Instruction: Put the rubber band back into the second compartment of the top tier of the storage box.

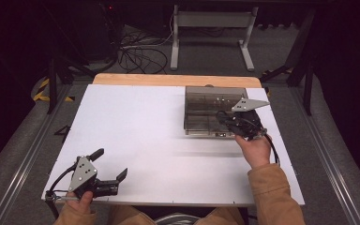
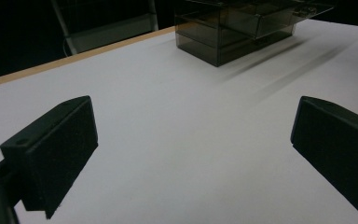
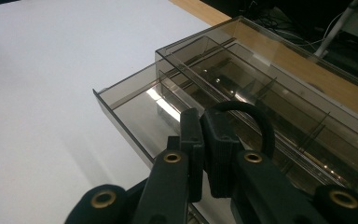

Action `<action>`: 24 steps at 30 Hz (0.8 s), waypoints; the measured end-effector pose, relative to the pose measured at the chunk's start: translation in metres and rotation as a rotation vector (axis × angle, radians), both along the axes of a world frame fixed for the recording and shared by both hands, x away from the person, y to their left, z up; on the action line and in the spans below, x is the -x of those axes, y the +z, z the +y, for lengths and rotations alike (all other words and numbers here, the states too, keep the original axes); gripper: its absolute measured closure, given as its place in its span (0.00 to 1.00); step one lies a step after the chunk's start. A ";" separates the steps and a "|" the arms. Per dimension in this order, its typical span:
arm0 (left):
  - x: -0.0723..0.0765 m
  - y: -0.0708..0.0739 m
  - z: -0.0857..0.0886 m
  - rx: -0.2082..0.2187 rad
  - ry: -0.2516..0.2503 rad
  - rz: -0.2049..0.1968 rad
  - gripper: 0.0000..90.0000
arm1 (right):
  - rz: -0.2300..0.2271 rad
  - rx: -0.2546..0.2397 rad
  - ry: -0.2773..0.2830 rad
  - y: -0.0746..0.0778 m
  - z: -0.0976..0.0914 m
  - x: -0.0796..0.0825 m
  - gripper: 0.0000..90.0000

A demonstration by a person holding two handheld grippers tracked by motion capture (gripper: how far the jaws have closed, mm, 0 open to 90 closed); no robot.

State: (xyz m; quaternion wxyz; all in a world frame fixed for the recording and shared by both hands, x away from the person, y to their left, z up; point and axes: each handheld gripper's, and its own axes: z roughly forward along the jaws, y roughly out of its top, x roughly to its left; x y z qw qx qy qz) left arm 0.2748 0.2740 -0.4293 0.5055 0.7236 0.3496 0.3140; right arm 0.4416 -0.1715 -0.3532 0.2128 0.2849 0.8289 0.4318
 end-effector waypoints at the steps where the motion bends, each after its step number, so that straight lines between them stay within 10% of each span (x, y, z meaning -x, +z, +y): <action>1: 0.000 0.000 0.000 0.000 0.000 0.000 0.01 | 0.001 0.002 0.000 0.000 0.000 0.000 0.97; 24: 0.000 0.000 0.000 0.006 0.001 0.004 0.01 | 0.073 0.033 -0.016 -0.018 0.005 -0.012 0.97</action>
